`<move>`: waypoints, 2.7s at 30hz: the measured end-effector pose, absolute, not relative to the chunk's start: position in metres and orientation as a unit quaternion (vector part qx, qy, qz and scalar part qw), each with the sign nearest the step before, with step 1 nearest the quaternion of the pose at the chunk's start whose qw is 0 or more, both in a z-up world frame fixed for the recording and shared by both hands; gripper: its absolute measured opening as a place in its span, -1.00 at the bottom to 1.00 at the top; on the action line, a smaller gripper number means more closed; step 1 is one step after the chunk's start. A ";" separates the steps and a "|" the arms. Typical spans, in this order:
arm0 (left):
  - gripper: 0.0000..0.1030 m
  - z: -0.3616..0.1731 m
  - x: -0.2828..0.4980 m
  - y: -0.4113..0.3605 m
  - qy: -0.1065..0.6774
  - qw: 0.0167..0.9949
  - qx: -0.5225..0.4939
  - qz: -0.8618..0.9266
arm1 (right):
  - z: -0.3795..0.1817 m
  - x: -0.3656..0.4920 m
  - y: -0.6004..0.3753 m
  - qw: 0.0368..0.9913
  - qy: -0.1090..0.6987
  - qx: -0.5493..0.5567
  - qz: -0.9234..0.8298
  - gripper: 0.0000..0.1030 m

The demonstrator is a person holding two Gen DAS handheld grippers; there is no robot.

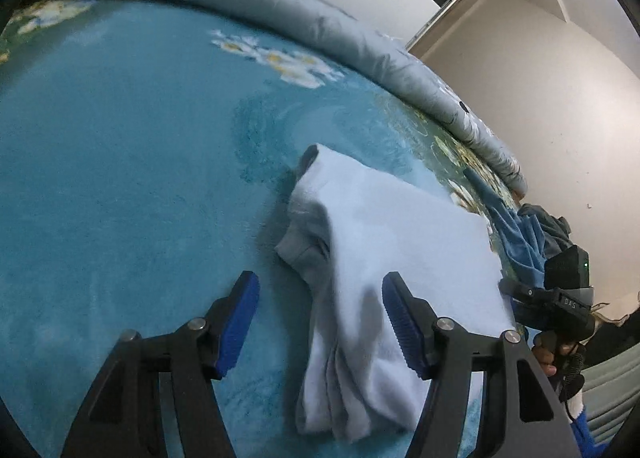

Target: Fold clothes

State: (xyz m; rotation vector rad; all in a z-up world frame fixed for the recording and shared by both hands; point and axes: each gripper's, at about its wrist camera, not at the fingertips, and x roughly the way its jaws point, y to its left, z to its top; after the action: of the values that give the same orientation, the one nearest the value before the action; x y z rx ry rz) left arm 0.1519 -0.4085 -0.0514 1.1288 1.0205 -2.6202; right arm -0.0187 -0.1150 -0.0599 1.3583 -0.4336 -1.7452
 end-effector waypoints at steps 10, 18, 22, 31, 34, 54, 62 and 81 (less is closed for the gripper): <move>-0.71 -0.063 0.135 -0.401 0.374 0.038 0.376 -0.847 | -0.069 -0.030 -0.144 0.466 -0.171 0.552 -0.670 -0.58; -0.80 -0.040 0.142 -0.394 0.357 0.054 0.362 -0.860 | -0.049 -0.030 -0.148 0.468 -0.171 0.547 -0.673 -0.84; -0.80 -0.015 0.152 -0.386 0.341 0.060 0.347 -0.872 | -0.021 -0.020 -0.150 0.488 -0.154 0.528 -0.678 -0.86; -0.79 0.048 0.240 -0.396 0.323 0.112 0.295 -0.892 | 0.039 0.023 -0.172 0.550 -0.145 0.491 -0.660 -0.86; -0.79 0.062 0.270 -0.407 0.308 0.140 0.291 -0.895 | 0.051 0.040 -0.196 0.571 -0.130 0.487 -0.648 -0.86; -0.80 0.042 0.334 -0.636 0.254 0.300 0.345 -0.852 | 0.017 0.079 -0.507 0.638 -0.004 0.517 -0.571 -0.86; -0.79 0.035 0.317 -0.718 0.253 0.326 0.357 -0.838 | -0.001 0.061 -0.597 0.628 0.006 0.524 -0.575 -0.86; -0.79 -0.052 0.310 -0.800 0.304 0.354 0.390 -0.794 | -0.059 0.039 -0.675 0.591 0.026 0.569 -0.571 -0.86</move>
State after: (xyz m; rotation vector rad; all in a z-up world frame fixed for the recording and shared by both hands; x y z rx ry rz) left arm 0.3102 -0.8002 -0.0521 1.0083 0.7864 -2.0530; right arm 0.0392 -0.6754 -0.0588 1.3237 0.0609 -1.3296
